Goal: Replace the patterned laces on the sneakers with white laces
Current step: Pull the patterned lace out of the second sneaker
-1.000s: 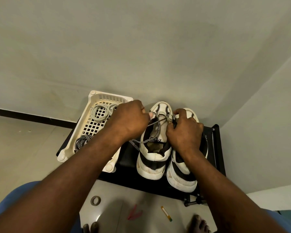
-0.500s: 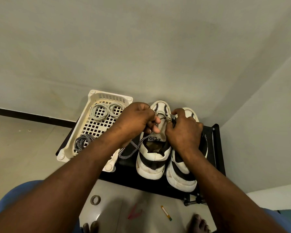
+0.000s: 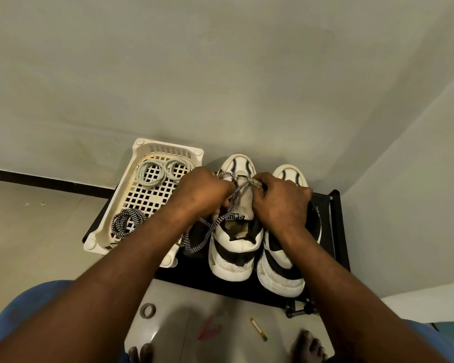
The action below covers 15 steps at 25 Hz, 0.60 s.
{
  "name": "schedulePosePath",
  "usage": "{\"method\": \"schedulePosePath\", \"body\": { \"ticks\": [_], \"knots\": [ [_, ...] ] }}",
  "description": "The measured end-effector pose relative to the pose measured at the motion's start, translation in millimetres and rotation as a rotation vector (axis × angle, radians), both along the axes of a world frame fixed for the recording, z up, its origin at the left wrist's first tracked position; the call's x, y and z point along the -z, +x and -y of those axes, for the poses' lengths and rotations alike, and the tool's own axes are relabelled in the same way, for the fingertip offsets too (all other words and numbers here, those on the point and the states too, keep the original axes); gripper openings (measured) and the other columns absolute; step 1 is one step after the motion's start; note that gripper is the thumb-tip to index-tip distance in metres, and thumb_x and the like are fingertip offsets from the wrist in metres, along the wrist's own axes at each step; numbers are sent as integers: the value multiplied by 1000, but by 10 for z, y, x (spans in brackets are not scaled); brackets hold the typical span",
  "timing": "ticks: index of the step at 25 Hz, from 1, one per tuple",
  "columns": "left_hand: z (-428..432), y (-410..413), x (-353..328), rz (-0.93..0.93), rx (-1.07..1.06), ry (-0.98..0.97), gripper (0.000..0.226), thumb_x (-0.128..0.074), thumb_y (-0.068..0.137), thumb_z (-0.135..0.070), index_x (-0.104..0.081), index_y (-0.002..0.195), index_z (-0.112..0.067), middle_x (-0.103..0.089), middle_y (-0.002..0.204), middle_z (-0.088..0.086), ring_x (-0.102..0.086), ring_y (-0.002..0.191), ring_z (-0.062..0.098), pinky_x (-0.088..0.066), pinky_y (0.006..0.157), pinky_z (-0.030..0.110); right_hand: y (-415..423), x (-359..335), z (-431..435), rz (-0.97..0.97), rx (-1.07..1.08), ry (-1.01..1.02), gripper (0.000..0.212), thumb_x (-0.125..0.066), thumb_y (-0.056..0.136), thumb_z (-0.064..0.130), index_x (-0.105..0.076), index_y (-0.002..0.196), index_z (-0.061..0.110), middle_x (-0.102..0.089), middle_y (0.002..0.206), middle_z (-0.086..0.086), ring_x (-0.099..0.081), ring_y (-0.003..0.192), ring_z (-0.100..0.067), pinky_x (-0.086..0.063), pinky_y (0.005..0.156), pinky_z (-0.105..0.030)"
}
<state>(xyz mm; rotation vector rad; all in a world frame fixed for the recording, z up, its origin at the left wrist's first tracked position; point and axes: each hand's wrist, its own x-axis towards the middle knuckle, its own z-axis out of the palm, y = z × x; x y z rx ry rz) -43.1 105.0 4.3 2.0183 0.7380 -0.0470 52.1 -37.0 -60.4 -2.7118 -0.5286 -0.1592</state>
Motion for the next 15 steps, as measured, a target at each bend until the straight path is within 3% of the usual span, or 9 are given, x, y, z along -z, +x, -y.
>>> {"method": "schedulePosePath", "body": {
  "ticks": [3, 7, 10, 15],
  "knots": [
    [75, 6, 142, 53, 48, 265, 25, -73, 84, -41, -62, 81, -19, -69, 75, -2, -65, 71, 17, -46, 64, 31, 0, -34, -18, 0, -62, -56, 37, -49, 100, 42, -65, 133, 38, -74, 108, 4, -65, 108, -24, -32, 101, -49],
    [56, 67, 218, 33, 116, 619, 26, -67, 92, -42, -64, 101, -18, -70, 94, 6, -65, 92, 28, -41, 70, 31, 40, -88, -43, 31, -188, -181, 43, -53, 96, 35, -65, 137, 31, -65, 127, 1, -57, 120, -28, -35, 102, -47],
    [76, 66, 224, -3, 143, 741, 32, -64, 95, -41, -66, 117, -19, -71, 103, 8, -67, 96, 29, -43, 70, 32, 93, -115, -99, -65, -184, -107, 39, -59, 94, 36, -68, 131, 28, -66, 120, -1, -60, 114, -29, -45, 96, -44],
    [64, 59, 191, -24, 161, 808, 29, -68, 94, -40, -70, 112, -17, -70, 102, 9, -67, 94, 29, -45, 68, 33, 113, -128, -189, -119, -114, -44, 34, -61, 95, 27, -70, 127, 32, -70, 118, 0, -65, 105, -25, -42, 74, -31]
  ]
}}
